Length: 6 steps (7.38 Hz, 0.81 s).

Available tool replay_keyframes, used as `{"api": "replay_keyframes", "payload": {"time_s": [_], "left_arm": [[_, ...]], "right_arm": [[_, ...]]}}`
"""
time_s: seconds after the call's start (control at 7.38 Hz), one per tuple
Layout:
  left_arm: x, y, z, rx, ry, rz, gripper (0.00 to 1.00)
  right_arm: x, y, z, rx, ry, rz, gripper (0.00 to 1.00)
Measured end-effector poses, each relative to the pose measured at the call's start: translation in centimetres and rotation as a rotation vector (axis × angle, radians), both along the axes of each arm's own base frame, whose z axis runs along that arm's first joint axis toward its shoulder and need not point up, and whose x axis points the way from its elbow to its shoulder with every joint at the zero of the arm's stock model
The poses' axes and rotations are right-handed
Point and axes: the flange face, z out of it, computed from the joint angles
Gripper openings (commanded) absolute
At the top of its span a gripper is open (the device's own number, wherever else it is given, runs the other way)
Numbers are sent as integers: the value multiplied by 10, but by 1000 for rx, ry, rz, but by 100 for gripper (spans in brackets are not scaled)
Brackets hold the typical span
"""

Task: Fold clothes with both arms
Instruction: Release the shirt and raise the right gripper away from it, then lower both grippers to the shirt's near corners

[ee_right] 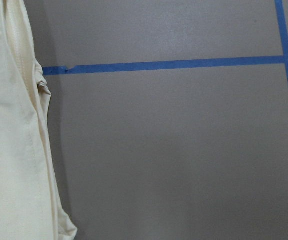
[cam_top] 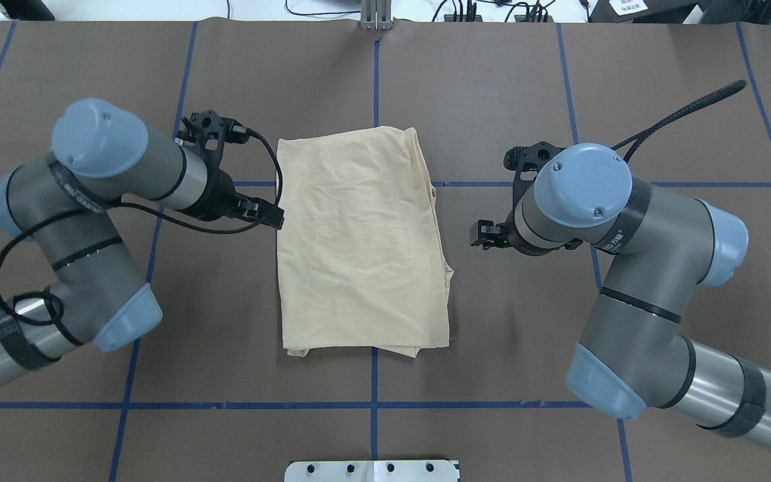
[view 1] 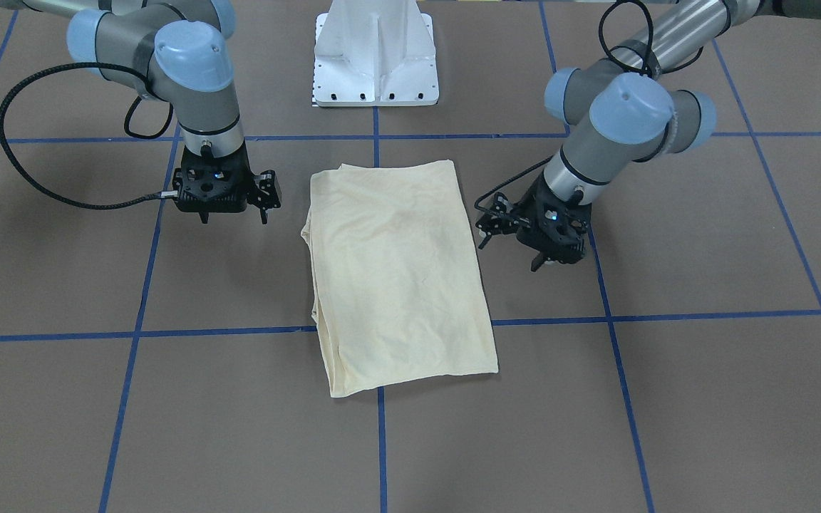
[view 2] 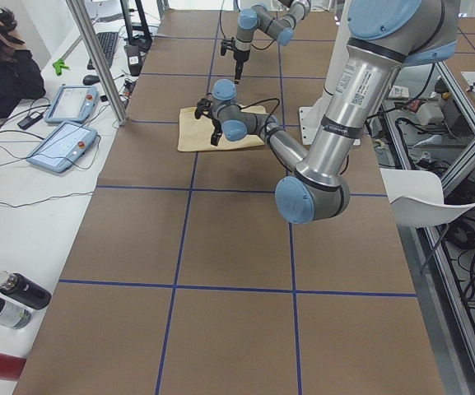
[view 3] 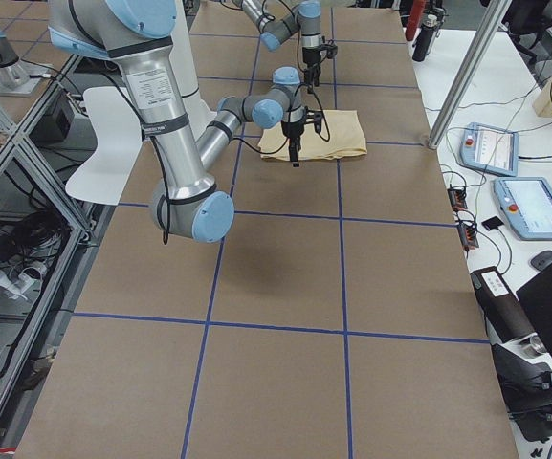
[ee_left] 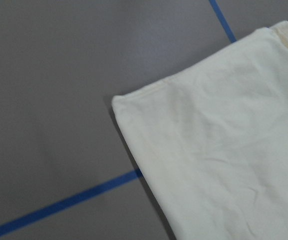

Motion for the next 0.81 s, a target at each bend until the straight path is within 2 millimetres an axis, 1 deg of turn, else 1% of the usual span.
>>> {"api": "replay_keyframes", "payload": {"time_s": [0.14, 0.27, 0.41, 0.54, 0.68, 0.81], "left_arm": [[25, 37, 0, -49, 3, 0, 100], [50, 72, 1, -101, 3, 0, 100], [67, 95, 1, -140, 2, -3, 95], [76, 108, 1, -165, 1, -4, 73], [80, 114, 1, -176, 2, -5, 54], [81, 116, 1, -181, 2, -4, 52]], "right_arm": [[3, 9, 2, -17, -57, 37, 100], [5, 18, 14, -21, -124, 61, 100], [7, 26, 27, -18, -169, 70, 100], [8, 30, 34, -16, -188, 72, 100], [7, 33, 37, -14, -195, 71, 100], [6, 35, 37, -12, -198, 69, 100]]}}
